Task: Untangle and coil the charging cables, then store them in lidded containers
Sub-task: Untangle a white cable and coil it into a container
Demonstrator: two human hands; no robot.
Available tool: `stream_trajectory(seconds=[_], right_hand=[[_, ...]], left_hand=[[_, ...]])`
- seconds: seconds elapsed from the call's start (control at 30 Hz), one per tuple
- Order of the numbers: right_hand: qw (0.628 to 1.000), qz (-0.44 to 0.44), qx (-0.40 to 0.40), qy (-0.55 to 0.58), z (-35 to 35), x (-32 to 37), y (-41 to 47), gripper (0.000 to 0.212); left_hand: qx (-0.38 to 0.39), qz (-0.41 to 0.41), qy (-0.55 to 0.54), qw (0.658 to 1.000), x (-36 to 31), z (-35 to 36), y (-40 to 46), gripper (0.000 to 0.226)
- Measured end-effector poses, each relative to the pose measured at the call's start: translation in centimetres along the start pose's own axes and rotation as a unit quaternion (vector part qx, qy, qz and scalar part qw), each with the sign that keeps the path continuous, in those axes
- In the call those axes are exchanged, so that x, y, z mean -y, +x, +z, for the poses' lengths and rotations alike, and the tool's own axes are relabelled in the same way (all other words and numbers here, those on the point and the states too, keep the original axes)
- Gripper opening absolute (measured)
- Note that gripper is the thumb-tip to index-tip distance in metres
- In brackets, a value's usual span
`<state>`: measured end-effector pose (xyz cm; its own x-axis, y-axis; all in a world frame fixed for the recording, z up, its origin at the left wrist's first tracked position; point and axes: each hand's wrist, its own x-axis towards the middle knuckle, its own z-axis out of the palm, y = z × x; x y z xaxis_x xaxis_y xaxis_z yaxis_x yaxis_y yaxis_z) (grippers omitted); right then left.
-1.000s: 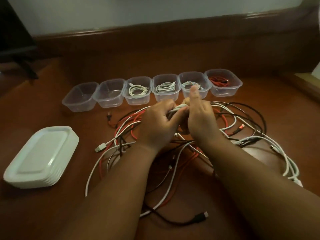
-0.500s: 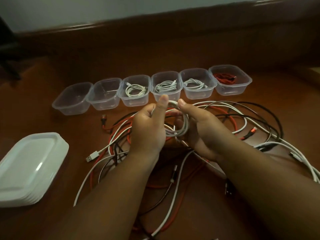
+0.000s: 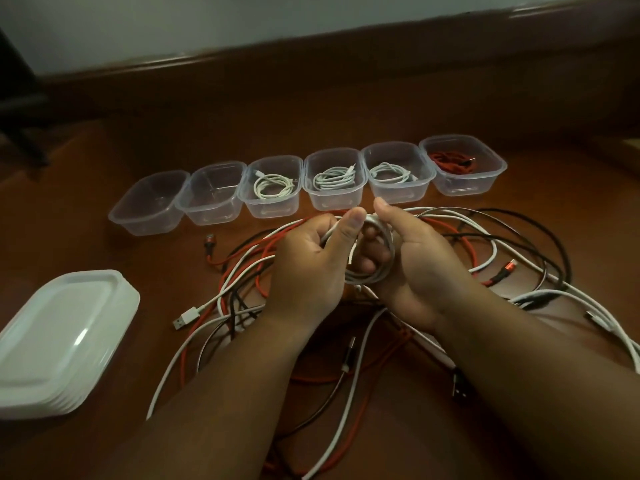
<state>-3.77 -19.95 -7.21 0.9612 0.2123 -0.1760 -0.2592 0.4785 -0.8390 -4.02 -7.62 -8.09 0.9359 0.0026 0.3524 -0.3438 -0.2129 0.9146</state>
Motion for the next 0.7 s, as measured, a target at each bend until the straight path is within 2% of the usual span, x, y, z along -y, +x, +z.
stream_trajectory(seconds=[0.13, 0.23, 0.33, 0.47, 0.6, 0.7], right_hand=[[0.999, -0.011, -0.024, -0.032, -0.1, 0.4, -0.4, 0.040], [0.997, -0.032, -0.037, -0.051, -0.2, 0.7, -0.3, 0.032], [0.997, -0.054, -0.026, -0.042, -0.3, 1.0, -0.1, 0.035], [0.998, -0.047, -0.014, -0.031, -0.2, 1.4, -0.4, 0.041], [0.999, -0.033, -0.003, -0.032, -0.4, 1.9, -0.5, 0.043], [0.999, -0.031, 0.005, -0.041, -0.6, 1.7, -0.4, 0.044]], left_hand=[[0.026, 0.024, 0.061, 0.998, 0.3, -0.1, -0.1, 0.063], [0.022, 0.048, 0.042, 0.998, -0.3, 0.0, -0.4, 0.047], [0.015, 0.084, 0.008, 0.996, -0.6, -0.2, -0.4, 0.023], [-0.019, 0.097, 0.006, 0.995, -0.3, -0.5, -0.3, 0.017], [-0.060, 0.139, 0.063, 0.986, 0.2, -0.5, 0.0, 0.008], [-0.109, 0.128, 0.137, 0.976, 0.5, -0.6, 0.4, 0.007]])
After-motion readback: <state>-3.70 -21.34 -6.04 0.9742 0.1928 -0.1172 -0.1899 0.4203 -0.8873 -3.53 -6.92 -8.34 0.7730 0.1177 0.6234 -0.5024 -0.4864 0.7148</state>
